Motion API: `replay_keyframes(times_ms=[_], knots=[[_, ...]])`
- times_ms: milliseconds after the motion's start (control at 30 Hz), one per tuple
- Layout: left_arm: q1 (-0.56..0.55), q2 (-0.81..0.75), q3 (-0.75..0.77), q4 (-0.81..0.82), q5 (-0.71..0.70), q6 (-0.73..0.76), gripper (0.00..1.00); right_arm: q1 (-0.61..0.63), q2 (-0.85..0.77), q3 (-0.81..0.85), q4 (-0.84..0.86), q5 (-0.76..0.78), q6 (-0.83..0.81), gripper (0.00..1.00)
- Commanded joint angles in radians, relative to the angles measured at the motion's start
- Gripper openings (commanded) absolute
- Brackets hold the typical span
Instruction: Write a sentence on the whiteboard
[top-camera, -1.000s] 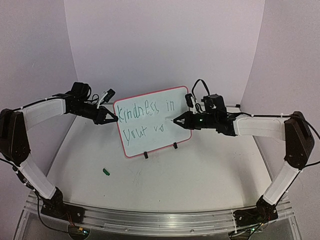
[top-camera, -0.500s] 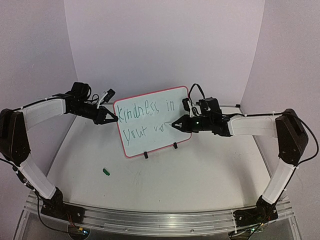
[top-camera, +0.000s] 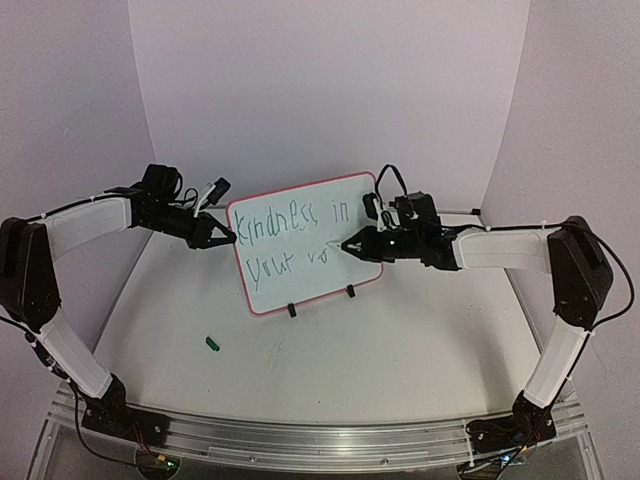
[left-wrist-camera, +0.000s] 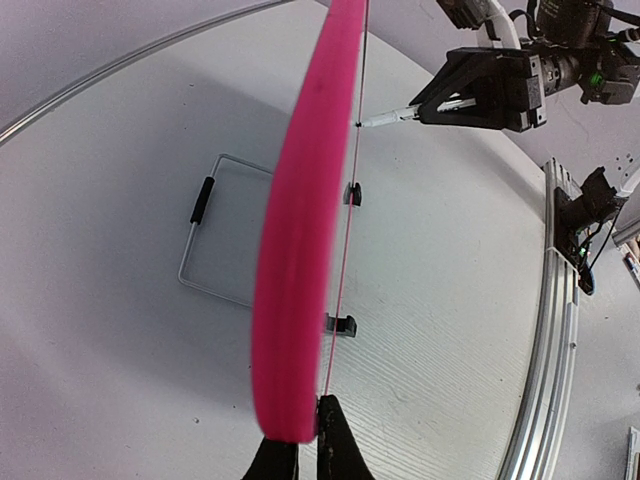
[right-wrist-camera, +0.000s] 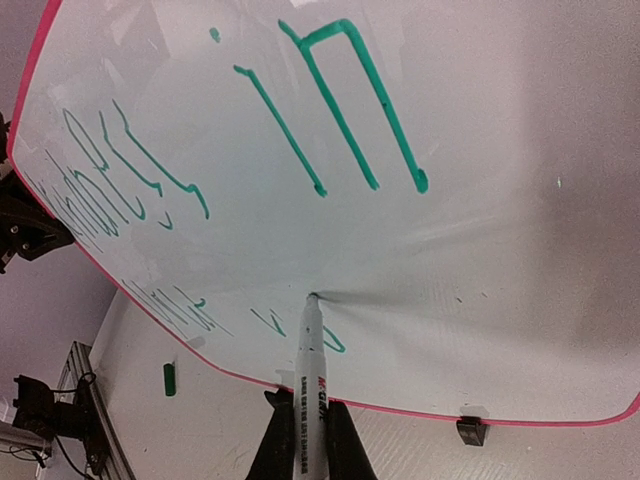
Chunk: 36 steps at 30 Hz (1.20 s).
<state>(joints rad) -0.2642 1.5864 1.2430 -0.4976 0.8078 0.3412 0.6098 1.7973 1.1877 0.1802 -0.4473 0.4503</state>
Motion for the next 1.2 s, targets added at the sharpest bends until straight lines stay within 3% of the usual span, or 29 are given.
replay_keyframes(times_ms=[0,600,1167], knots=[[-0.02,0.014,0.012,-0.032,-0.071,0.03,0.0,-0.009,-0.031,-0.017,0.026,0.048,0.008,0.0],[-0.02,0.01,0.01,-0.033,-0.07,0.03,0.0,-0.015,-0.006,-0.071,0.025,0.012,0.027,0.0],[-0.02,0.008,0.01,-0.032,-0.07,0.03,0.0,-0.016,-0.069,-0.018,0.044,0.019,0.036,0.0]])
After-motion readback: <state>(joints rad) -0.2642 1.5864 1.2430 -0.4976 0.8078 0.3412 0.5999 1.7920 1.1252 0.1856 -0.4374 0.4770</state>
